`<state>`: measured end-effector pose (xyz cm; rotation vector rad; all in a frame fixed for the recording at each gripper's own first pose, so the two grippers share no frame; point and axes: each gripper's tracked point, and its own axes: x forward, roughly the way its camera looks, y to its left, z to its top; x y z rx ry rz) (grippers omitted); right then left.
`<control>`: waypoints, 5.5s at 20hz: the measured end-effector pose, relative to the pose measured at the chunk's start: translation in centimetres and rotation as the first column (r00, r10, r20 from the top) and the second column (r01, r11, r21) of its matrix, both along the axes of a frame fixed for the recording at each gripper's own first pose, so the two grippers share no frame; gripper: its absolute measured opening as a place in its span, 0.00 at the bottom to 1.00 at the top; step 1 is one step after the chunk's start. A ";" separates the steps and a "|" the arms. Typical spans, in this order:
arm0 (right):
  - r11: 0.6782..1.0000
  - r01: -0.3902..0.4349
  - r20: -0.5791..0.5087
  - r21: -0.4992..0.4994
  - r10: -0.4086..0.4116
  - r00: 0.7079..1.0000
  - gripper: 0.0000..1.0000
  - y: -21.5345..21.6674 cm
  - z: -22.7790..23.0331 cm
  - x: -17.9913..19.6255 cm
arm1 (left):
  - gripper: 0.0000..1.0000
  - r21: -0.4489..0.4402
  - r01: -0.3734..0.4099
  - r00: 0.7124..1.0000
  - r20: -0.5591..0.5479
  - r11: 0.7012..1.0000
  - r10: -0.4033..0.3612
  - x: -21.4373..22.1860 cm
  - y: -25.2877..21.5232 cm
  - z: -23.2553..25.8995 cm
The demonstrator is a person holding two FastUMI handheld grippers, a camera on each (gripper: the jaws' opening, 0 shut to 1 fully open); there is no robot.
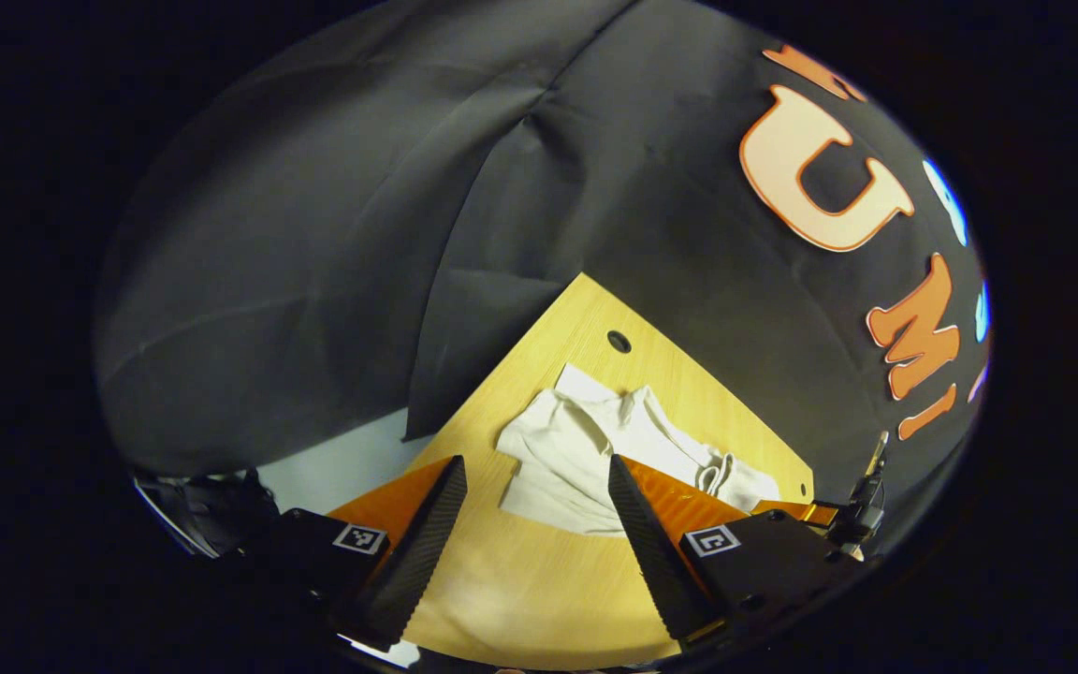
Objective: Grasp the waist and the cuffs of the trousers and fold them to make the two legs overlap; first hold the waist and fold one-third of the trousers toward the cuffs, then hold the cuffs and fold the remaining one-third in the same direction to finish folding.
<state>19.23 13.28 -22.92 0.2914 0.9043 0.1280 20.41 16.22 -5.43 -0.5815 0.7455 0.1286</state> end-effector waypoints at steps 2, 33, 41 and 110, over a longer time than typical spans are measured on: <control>1.000 0.012 -0.004 0.010 -0.012 1.000 0.99 -0.9 0.0 -0.4 | 1.00 -0.064 -0.012 0.999 -0.040 0.998 0.010 -0.3 -1.0 -2.0; 0.973 0.199 -0.128 0.117 -0.184 0.975 0.99 -11.8 -1.8 -2.2 | 0.94 -0.457 -0.297 0.946 -0.259 0.838 0.194 8.6 -5.9 -12.9; 0.960 0.245 -0.114 0.133 -0.230 0.966 0.99 -14.4 -1.5 -1.9 | 0.06 -0.409 -0.305 0.942 -0.264 0.860 0.209 10.1 -6.6 -13.8; 0.991 0.088 0.377 -0.101 -0.044 0.925 0.98 -30.3 12.8 -0.5 | 1.00 0.355 0.377 0.858 0.214 0.856 -0.467 6.2 -47.4 3.8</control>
